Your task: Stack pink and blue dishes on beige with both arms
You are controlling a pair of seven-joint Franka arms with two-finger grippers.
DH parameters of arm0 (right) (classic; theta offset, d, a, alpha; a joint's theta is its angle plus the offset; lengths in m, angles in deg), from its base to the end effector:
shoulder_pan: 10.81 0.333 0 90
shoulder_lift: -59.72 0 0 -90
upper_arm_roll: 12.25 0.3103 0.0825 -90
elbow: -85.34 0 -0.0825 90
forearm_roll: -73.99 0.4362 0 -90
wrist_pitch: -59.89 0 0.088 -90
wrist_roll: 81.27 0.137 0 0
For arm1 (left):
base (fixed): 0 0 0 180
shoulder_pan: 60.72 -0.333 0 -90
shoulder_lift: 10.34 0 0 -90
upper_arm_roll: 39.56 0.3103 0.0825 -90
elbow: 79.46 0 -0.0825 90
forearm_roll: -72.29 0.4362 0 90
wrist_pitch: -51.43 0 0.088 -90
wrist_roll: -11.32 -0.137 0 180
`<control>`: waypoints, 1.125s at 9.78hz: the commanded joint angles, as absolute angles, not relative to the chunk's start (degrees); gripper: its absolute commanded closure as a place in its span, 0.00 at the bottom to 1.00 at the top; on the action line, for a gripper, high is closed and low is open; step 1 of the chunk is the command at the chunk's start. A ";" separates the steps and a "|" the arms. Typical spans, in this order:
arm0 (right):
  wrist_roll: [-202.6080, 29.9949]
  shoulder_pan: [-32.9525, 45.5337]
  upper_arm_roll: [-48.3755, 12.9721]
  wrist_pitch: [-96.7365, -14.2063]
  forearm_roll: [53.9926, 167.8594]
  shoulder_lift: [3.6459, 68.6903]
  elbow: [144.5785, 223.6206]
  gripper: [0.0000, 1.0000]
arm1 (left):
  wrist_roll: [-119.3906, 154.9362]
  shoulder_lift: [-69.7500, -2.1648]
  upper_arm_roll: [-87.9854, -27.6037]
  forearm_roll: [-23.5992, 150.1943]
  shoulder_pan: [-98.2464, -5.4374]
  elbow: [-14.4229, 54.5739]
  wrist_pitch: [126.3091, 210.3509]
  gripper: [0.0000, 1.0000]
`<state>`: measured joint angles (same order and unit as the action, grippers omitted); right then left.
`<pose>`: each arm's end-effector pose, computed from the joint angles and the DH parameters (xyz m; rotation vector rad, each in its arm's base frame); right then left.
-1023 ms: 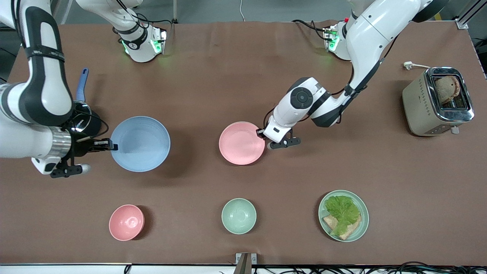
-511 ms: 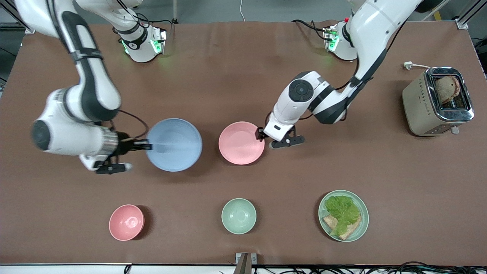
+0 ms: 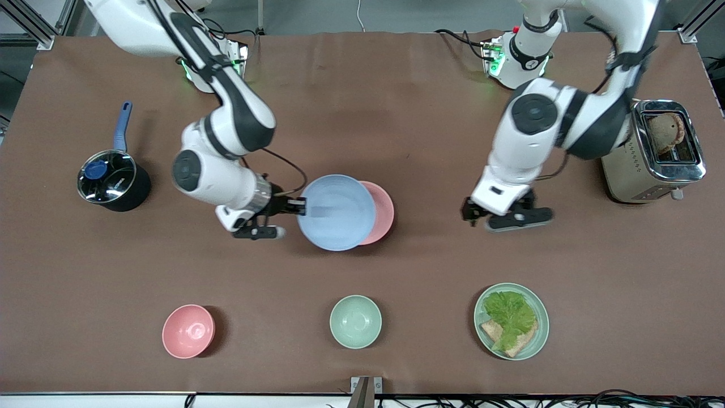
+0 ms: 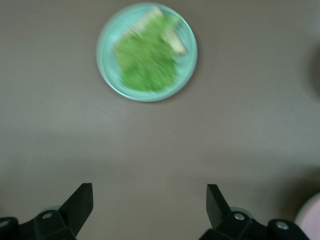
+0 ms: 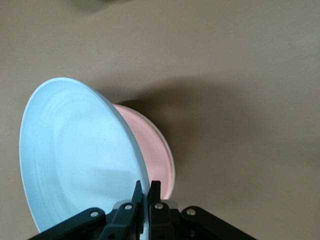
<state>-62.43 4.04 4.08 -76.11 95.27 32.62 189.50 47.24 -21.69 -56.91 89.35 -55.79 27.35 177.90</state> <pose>0.5967 0.3655 0.2322 -2.7407 0.1083 0.1226 0.6316 -0.2339 0.3721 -3.0247 -0.1352 -0.3518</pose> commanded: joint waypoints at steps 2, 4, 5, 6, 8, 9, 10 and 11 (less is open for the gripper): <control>-60.62 6.59 4.53 -86.61 94.47 29.66 193.78 0.98 | 29.32 -13.00 -47.85 75.94 -55.00 28.04 171.70 0.00; -60.62 7.03 4.53 -87.24 94.38 29.66 194.94 0.98 | 20.67 -7.90 -44.06 72.56 -55.09 24.62 160.65 0.00; -60.62 7.73 4.53 -88.98 94.47 29.66 195.90 0.98 | 20.12 -4.48 -43.78 72.47 -55.18 25.04 156.41 0.00; -60.62 7.74 4.62 -90.39 94.38 29.66 197.65 0.98 | 19.94 -1.66 -43.78 72.47 -55.70 25.48 151.50 0.00; -60.71 7.65 4.97 -90.50 94.38 29.66 198.02 0.96 | 19.76 0.82 -43.86 72.47 -56.49 25.57 149.96 0.00; -60.71 7.65 4.97 -90.32 94.38 29.75 198.19 0.94 | 19.67 0.48 -43.86 72.47 -56.67 24.70 149.35 0.00; -60.88 7.48 5.06 -89.71 94.38 29.75 198.11 0.66 | 19.58 0.13 -43.86 72.38 -57.02 23.04 148.91 0.00; -60.80 7.39 4.97 -89.70 94.38 30.10 198.10 0.09 | 19.67 -0.31 -43.95 72.20 -57.37 20.93 147.34 0.00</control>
